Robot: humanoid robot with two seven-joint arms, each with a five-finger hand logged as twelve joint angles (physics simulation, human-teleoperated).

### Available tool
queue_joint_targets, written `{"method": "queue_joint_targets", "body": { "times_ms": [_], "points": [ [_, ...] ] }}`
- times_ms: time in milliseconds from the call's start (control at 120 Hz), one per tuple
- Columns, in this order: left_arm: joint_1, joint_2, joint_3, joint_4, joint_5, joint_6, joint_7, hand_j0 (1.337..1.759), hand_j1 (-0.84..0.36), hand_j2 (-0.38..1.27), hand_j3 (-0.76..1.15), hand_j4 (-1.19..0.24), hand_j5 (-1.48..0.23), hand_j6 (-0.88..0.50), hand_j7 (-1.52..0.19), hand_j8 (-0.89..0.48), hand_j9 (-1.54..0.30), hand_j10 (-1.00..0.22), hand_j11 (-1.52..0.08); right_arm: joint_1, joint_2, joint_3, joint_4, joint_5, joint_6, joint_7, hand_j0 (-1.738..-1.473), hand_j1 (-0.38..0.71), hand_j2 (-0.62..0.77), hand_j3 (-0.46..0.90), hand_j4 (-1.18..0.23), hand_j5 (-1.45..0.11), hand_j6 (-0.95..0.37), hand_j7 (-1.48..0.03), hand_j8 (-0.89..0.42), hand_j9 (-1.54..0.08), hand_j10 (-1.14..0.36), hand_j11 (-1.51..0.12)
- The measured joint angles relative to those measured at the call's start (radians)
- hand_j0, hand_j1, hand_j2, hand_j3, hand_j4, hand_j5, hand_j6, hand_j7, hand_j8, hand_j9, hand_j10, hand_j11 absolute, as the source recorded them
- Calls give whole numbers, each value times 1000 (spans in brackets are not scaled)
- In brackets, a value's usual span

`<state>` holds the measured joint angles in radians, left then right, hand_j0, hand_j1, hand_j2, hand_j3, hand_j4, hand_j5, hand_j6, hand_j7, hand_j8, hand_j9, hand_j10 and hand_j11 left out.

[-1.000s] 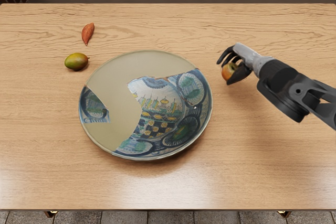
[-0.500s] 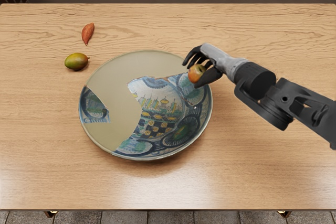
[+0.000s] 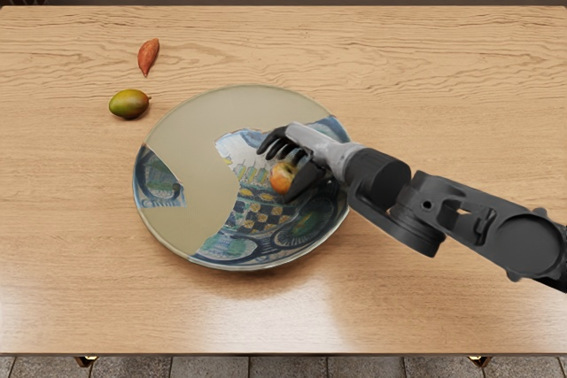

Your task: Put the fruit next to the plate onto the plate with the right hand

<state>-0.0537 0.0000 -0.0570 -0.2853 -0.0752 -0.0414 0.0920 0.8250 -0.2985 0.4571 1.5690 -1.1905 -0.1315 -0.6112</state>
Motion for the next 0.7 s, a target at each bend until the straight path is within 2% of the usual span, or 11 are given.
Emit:
{"method": "queue_joint_targets", "body": {
  "times_ms": [75,167,400,525,625,700],
  "points": [
    [0,0,0,0,0,0,0,1658,349,0,0,0,0,0,0,0,0,0,0,0,3,30,-5,0,8,0,-1658,-12,134,0,-281,-386,-278,-376,-234,-369,-294,-366],
    [0,0,0,0,0,0,0,1658,349,0,0,0,0,0,0,0,0,0,0,-4,2,111,-7,31,71,0,-1658,-121,84,0,-191,-261,-189,-254,-161,-250,-199,-248],
    [0,0,0,0,0,0,0,1658,349,0,0,0,0,0,0,0,0,0,0,-30,-8,340,12,263,354,0,-1658,-249,23,0,-84,-113,-84,-111,-75,-109,-86,-109],
    [0,0,0,0,0,0,0,1658,349,0,0,0,0,0,0,0,0,0,0,-110,-19,519,12,412,587,0,-1658,-276,9,0,-62,-82,-62,-81,-57,-80,-63,-80],
    [0,0,0,0,0,0,0,1658,349,0,0,0,0,0,0,0,0,0,0,-205,-21,647,8,478,683,1,-1658,-288,3,0,-51,-68,-51,-67,-48,-66,-52,-66],
    [0,0,0,0,0,0,0,1658,349,0,0,0,0,0,0,0,0,0,0,-276,-23,719,0,500,713,28,-1658,-294,0,0,-46,-61,-46,-60,-44,-60,-47,-60]
  ]
}}
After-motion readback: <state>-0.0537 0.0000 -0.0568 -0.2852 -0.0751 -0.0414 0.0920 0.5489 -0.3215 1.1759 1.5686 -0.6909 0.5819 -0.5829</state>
